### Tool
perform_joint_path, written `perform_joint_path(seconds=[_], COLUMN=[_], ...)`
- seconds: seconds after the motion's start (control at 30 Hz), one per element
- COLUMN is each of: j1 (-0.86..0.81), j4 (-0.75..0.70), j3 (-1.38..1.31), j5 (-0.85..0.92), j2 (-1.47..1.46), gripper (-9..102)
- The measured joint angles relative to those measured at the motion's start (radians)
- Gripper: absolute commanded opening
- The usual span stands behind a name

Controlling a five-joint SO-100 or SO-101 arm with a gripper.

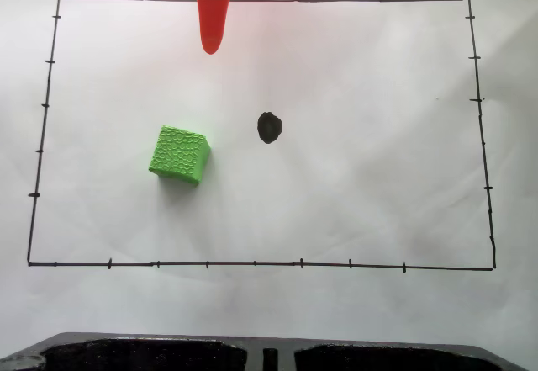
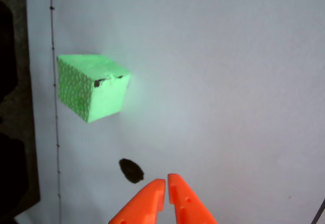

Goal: Grasp the colored block, Place it on the black dot, and then return the arm to the default position.

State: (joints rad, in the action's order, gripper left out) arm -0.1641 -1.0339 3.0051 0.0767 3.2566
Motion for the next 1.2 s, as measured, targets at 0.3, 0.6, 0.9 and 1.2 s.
perform_joint_path(seconds=[0.3,0.6,0.9,1.2], j1=[-0.037,-0.037,-0.052,-0.058], j4=[0.0,0.104,0.055,0.008], j3=[0.0,-0.011,-0.364,-0.657], j5=[-0.031,-0.066,-0.273,-0.407], j2=[-0.005,-0.158,-0.594,-0.945], gripper=[0,0,0,6])
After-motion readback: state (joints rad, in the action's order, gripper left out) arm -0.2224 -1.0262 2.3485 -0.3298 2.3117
